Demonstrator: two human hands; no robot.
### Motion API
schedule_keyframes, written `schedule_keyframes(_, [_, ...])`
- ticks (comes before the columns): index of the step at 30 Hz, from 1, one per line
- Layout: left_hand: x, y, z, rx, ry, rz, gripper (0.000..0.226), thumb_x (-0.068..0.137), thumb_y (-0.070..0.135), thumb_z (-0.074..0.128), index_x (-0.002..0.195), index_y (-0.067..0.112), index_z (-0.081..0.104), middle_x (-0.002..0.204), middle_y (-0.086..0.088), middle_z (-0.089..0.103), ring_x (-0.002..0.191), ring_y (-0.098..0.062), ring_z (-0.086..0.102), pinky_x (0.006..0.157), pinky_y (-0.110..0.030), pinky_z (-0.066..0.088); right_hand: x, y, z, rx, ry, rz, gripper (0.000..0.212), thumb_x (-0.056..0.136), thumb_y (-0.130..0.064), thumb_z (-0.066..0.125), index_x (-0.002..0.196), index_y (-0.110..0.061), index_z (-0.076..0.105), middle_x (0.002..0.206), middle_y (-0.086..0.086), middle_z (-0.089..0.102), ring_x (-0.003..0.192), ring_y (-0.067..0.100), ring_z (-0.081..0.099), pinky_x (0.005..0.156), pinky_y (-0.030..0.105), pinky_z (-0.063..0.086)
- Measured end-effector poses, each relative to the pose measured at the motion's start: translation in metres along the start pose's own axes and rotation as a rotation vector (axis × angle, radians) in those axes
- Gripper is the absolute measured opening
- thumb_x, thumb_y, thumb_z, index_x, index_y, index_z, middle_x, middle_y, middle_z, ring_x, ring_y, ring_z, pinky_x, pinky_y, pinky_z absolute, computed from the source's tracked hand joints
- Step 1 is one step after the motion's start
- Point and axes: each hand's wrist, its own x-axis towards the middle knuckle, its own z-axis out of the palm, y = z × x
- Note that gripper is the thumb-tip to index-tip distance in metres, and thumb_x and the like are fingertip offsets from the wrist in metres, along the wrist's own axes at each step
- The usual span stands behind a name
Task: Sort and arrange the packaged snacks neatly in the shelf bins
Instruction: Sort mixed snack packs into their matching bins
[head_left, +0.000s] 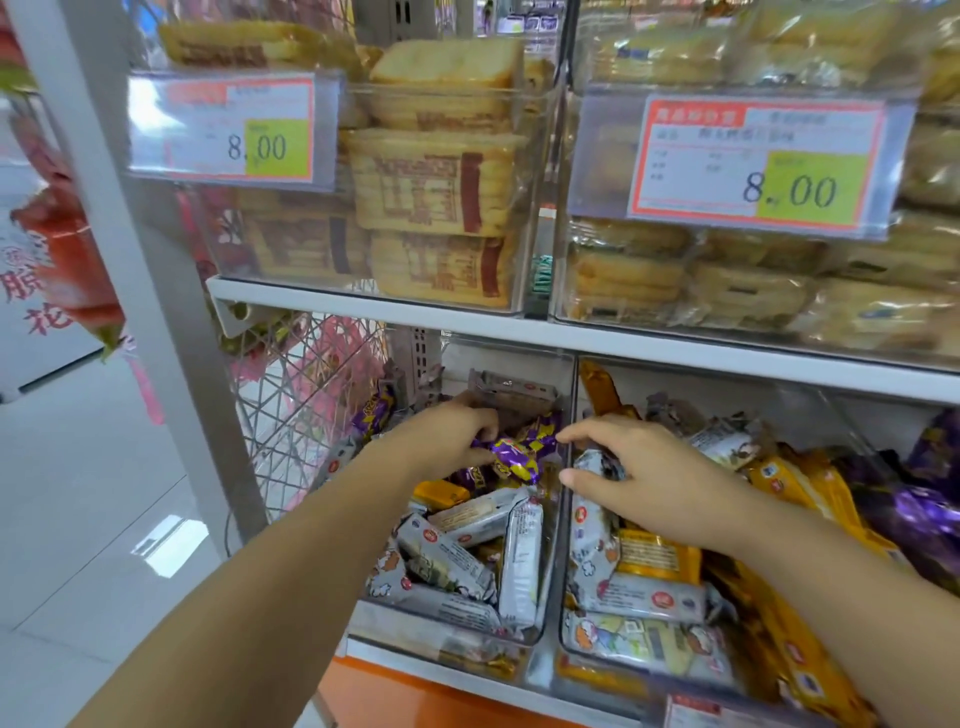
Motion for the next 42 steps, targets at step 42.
schedule_keyframes(42, [-0.049,0.368,0.034,-0.512,0.606,0.439,0.018,0.085,0.036,0.043,0.094,0.024,0.052,0.109,0.006,0.048,0.101,-0.017,0.053,0.085,-0.029,0.042,-0.291,0.122,-0.045,0.225,0.825,0.045,0.051,0.082,-0.020,0.067,0.124,-0.045,0.050,0.118,-0.036,0.048,0.108,-0.008,0.051,0.087,0.004,0.037])
